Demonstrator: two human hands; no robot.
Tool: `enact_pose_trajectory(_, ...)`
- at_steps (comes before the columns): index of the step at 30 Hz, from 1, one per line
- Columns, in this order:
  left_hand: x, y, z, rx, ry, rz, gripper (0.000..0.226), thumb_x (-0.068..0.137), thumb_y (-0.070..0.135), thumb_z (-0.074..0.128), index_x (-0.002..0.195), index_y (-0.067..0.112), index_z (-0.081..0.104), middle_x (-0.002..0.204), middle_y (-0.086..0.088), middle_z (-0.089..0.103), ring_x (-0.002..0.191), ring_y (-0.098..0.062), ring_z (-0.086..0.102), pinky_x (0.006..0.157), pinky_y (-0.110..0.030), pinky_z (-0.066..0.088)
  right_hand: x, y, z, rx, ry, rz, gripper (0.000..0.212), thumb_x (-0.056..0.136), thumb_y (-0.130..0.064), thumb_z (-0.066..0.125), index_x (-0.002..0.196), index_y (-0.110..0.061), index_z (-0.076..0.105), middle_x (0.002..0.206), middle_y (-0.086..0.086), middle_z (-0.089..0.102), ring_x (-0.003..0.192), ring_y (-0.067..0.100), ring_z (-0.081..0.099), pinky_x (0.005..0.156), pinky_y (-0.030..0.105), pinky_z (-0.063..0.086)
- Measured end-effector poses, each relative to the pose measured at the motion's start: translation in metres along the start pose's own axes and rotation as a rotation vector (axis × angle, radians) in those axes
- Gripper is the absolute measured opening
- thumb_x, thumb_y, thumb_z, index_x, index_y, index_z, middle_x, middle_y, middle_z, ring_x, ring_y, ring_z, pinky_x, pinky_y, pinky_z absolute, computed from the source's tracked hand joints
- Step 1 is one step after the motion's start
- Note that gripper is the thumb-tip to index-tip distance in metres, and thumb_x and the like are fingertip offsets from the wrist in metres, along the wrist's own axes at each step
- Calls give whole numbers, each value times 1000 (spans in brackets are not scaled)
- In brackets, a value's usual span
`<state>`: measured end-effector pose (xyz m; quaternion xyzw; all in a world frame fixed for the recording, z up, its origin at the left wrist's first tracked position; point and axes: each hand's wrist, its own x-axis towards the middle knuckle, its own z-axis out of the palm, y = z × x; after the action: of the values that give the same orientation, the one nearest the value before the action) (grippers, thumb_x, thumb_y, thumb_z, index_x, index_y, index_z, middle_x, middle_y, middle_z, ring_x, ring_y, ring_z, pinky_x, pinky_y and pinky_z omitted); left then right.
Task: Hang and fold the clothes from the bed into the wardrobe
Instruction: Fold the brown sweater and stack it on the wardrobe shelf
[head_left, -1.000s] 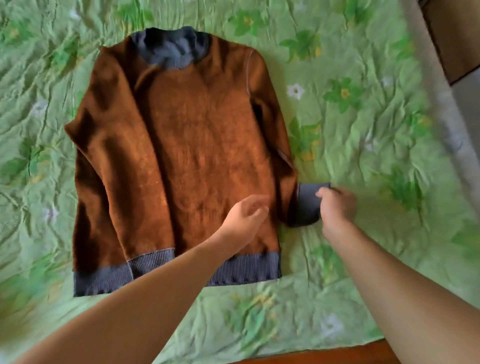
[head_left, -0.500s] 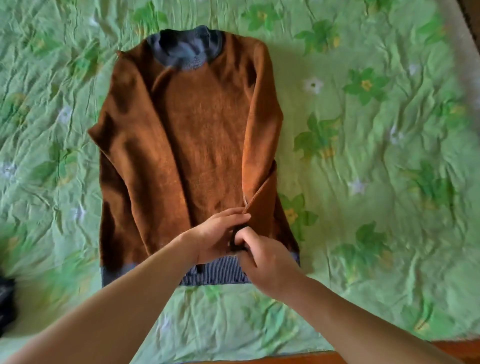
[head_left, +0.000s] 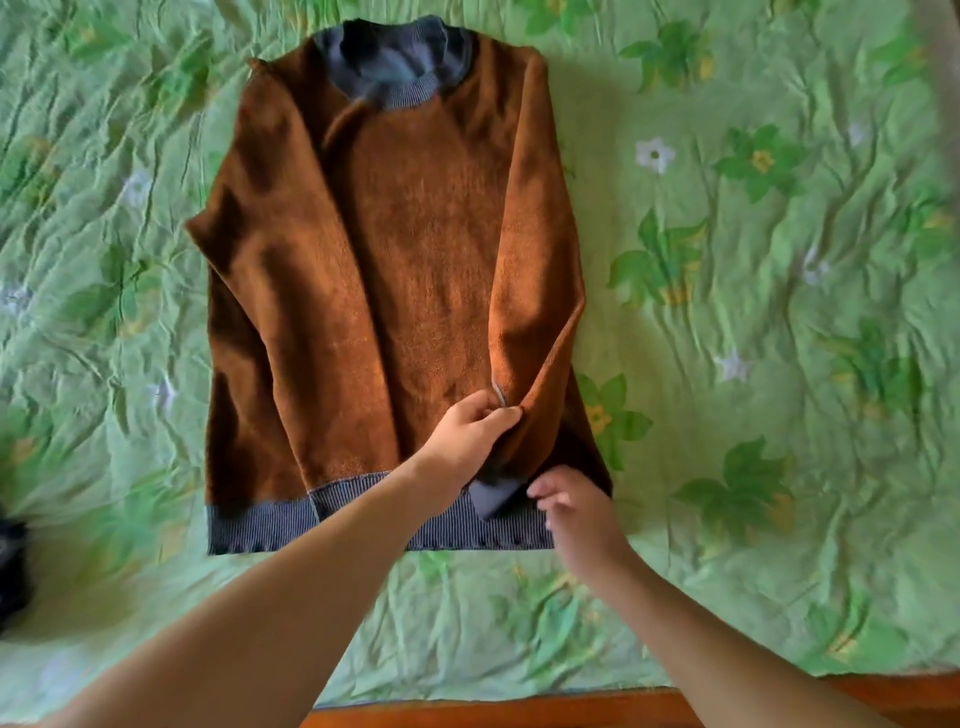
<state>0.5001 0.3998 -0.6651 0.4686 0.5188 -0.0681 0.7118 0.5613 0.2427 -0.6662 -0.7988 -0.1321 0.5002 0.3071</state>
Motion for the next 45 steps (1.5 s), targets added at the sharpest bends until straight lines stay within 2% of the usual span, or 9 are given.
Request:
enact_pose_trajectory(6,-8,-3,-26,164,-88,189,19,92,10,64,109,13,56,103,-11,71,97,-25,70,77,-27,60,46,4,-19,-717,228,-457,60,80,3,56,140,-5,55,135,18,52,121,38,51,98,51,48)
enact_pose_trajectory(9,-12,-8,-39,539,55,358,38,89,20,69,116,17,44,105,-9,67,92,-26,67,82,-45,59,47,9,-28,-910,305,-346,73,83,-12,58,153,-17,39,155,23,31,135,44,37,100,53,47)
enact_pose_trajectory(13,-18,-27,-42,861,163,402,97,86,51,68,154,40,0,139,-4,45,114,-24,58,95,-45,53,47,7,-39,-943,414,-141,65,87,-23,61,150,-25,44,145,20,35,123,43,42,94,51,44)
enact_pose_trajectory(17,-24,-59,-31,1320,127,357,68,87,51,65,143,31,30,127,-2,25,121,-28,47,86,-45,57,57,-17,-14,-406,338,-298,41,95,-31,61,131,-10,62,111,11,62,100,31,61,89,41,50)
enact_pose_trajectory(22,-30,-64,-31,1123,250,392,38,84,27,61,122,24,57,135,-4,27,126,-26,37,100,-42,46,79,-57,-1,231,142,99,25,90,-26,67,113,-21,62,95,1,71,89,24,68,81,41,57)
enact_pose_trajectory(26,-43,-46,-33,664,247,606,20,72,21,62,91,19,61,123,-6,41,115,-21,42,104,-28,37,83,-89,-6,272,277,-130,12,85,-23,61,97,-21,64,81,-7,65,73,13,59,69,29,47)
enact_pose_trajectory(31,-43,-55,-44,-614,180,-117,18,91,0,56,100,13,65,90,-10,74,80,-23,73,67,-36,58,73,-123,24,33,-152,-427,46,91,-50,53,133,-32,62,124,-18,67,113,-4,59,99,12,45)
enact_pose_trajectory(39,-26,-92,-83,-100,290,-218,12,94,13,65,103,10,59,92,-12,70,73,-24,76,68,-38,64,97,-55,13,333,90,169,22,101,-18,51,122,-15,59,92,17,72,62,23,69,55,38,60)
enact_pose_trajectory(45,-12,-85,-83,-129,327,-218,6,99,16,61,95,14,66,104,-10,66,90,-23,71,63,-35,62,130,-70,-30,712,28,133,36,103,-16,48,140,-18,48,116,10,71,95,25,75,77,40,61)
